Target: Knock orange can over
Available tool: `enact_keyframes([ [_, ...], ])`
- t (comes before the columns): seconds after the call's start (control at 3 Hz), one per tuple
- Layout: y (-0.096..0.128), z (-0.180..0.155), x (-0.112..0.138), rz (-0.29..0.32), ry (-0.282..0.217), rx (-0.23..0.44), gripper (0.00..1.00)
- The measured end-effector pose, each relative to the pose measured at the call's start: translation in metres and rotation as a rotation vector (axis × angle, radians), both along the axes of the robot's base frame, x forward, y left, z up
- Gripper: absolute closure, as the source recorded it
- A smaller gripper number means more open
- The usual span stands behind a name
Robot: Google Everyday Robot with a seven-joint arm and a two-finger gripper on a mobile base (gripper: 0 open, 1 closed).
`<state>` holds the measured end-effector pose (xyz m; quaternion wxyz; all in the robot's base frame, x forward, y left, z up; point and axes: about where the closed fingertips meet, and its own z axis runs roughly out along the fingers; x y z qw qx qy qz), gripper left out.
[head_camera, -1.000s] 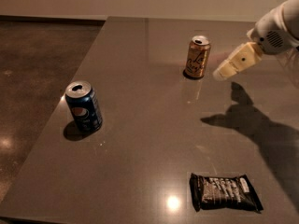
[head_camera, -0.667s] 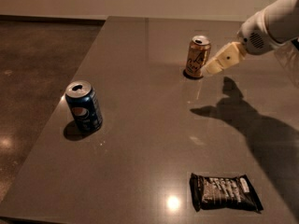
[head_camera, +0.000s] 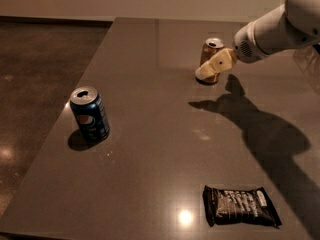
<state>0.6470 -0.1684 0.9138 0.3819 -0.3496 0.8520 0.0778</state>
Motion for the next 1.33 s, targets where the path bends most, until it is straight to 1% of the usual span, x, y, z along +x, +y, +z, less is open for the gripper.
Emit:
enact_keyframes([
  [0.33,0.004,-0.01,0.017,-0.044,-0.011,0.045,0.0],
  [0.67,0.007,-0.014,0.031,-0.083,-0.025,0.099,0.15],
  [1.0,0.009,-0.013,0.039,-0.109,-0.036,0.14,0.38],
  [1.33,0.007,-0.004,0.034,-0.106,-0.051,0.145,0.61],
])
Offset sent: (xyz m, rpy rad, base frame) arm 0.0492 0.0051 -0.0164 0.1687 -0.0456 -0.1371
